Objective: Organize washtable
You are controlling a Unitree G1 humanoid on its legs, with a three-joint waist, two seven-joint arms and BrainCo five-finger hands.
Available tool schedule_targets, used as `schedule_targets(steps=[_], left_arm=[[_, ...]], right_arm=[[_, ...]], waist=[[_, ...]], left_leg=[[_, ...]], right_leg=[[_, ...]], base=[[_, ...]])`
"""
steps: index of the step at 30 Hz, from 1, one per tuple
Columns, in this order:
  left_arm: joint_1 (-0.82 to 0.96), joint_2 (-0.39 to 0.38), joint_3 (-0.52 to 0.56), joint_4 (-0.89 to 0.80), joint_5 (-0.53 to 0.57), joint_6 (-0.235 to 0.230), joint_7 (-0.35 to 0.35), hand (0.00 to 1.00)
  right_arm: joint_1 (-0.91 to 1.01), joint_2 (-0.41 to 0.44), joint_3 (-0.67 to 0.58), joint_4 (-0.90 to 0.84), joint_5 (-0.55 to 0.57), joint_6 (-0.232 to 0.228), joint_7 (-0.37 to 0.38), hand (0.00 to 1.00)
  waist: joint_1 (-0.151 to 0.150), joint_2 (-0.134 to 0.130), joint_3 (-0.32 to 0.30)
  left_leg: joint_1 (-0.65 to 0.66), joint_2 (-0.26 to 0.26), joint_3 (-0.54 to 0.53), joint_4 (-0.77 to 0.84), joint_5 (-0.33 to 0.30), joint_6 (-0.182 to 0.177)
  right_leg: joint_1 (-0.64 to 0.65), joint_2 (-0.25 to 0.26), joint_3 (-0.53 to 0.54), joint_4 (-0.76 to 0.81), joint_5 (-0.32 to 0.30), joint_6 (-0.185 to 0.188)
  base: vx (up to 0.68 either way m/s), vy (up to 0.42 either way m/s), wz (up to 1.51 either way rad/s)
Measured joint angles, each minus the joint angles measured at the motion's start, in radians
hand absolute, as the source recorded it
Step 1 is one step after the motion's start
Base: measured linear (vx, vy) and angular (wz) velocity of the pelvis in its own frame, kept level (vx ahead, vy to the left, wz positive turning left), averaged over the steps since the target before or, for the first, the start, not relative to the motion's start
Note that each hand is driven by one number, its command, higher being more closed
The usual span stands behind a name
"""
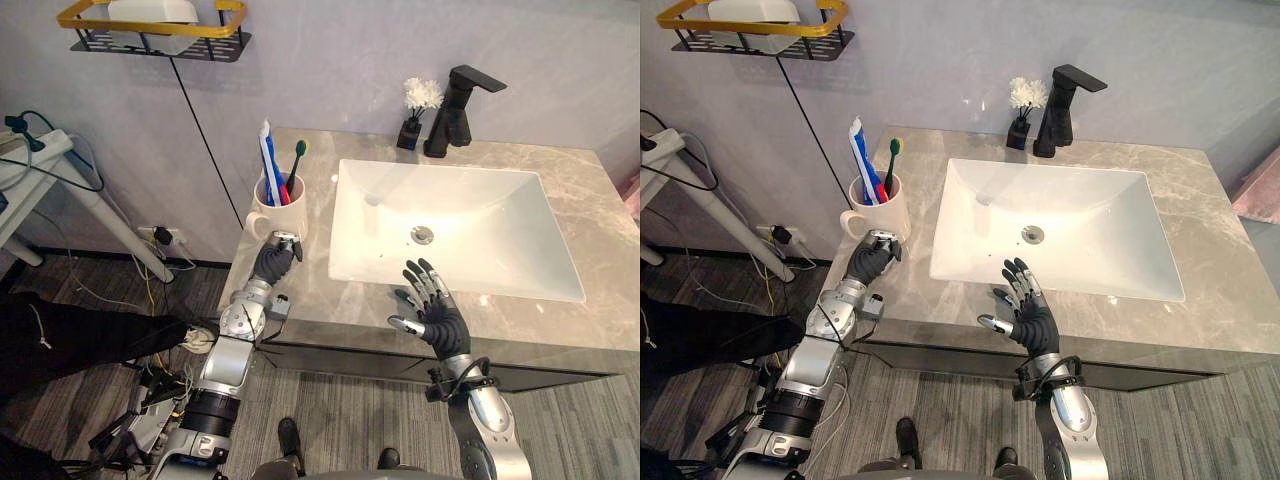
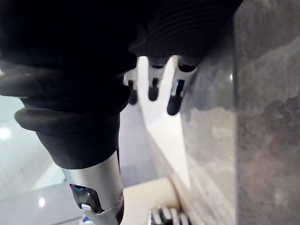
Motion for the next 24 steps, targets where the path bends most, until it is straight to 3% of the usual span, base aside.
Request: schedule_targets(steps=[8, 16, 24], left_arm=[[0.012, 0.001, -0.007, -0.027, -0.044, -0.001, -0.026, 1.00], [0.120, 0.001, -0.009, -0.131, -0.133, -0.019, -0.052, 1.00], [0.138, 0.001, 0.027, -0.147, -0.156, -0.020, -0.052, 1.00]], right_arm=[[-0.002, 0.000, -0.007, 0.001, 0.000, 0.002, -0.003, 0.00], [-0.026, -0.020, -0.007, 0.027, 0.000, 0.000, -0.002, 0.00], [-0.046, -0.019, -0.006, 0.053, 0.000, -0.003, -0.001, 0.00]], waist=[[0.001, 0.003, 0.001], [0.004, 0.038, -0.002], [0.003, 0.041, -0.004]], left_leg=[[0.004, -0.002, -0.010, 0.000, 0.001, 0.001], [0.021, -0.002, -0.031, 0.000, 0.001, 0.001], [0.023, -0.005, -0.047, 0.000, 0.003, 0.002]], right_leg=[[0.009, -0.003, -0.008, 0.006, 0.000, 0.000], [0.034, -0.004, -0.032, 0.002, -0.003, 0.001], [0.049, -0.004, -0.051, -0.002, -0.003, 0.001]], base=[[0.00, 0.000, 0.02], [-0.01, 0.008, 0.07], [0.00, 0.008, 0.06]])
